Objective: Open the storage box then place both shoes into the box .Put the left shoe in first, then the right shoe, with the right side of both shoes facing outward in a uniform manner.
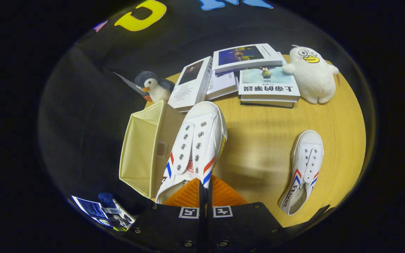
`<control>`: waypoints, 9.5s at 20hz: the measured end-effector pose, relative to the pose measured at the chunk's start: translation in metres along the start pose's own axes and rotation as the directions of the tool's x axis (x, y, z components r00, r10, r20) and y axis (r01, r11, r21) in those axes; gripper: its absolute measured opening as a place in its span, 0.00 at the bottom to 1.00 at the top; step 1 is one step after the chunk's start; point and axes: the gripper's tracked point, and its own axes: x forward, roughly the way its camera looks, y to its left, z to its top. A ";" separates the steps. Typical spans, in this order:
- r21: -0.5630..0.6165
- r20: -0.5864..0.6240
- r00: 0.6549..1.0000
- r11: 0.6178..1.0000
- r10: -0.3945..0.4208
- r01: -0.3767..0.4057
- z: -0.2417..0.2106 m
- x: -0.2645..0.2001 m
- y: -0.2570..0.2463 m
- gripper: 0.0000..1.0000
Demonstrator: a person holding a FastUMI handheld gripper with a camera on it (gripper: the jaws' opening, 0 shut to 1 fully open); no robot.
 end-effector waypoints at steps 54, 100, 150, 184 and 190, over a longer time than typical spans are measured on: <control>-0.313 -0.043 0.991 0.940 0.127 -0.134 0.057 0.065 0.159 0.96; 0.010 -0.033 0.892 0.892 -0.451 0.451 -0.108 -0.031 -0.247 0.95; 0.162 -0.045 0.964 0.950 -0.263 0.267 -0.051 -0.030 -0.182 0.00; -0.277 0.005 0.999 0.960 0.033 -0.030 0.044 -0.011 0.103 0.00; -0.333 -0.054 0.997 0.941 0.050 -0.065 0.043 0.020 0.145 0.00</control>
